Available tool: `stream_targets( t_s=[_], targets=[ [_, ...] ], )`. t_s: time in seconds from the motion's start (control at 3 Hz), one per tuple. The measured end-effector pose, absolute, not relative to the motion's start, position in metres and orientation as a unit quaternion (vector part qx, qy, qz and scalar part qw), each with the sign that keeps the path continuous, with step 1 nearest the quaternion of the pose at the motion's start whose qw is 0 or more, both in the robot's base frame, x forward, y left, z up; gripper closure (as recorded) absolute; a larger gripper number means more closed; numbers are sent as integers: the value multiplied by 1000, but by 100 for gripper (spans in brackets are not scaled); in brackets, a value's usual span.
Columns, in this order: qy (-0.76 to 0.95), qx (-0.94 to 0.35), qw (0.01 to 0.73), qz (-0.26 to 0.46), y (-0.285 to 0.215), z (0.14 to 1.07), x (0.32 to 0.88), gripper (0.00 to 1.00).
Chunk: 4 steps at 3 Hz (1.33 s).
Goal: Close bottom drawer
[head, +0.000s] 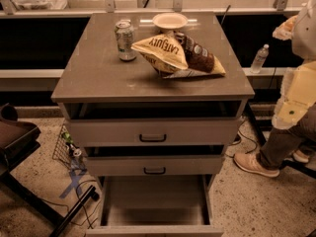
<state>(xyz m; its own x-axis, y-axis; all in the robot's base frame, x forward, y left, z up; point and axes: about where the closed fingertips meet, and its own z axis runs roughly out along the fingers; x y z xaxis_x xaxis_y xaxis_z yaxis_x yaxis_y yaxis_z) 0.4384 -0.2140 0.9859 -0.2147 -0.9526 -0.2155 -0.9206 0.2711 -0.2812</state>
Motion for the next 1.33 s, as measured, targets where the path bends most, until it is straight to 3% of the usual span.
stream_targets(
  t_s=[0.67, 1.33],
  targets=[
    [778, -599, 187, -41, -211, 974, 439, 0],
    [771, -576, 271, 29, -184, 864, 417, 0]
  ],
)
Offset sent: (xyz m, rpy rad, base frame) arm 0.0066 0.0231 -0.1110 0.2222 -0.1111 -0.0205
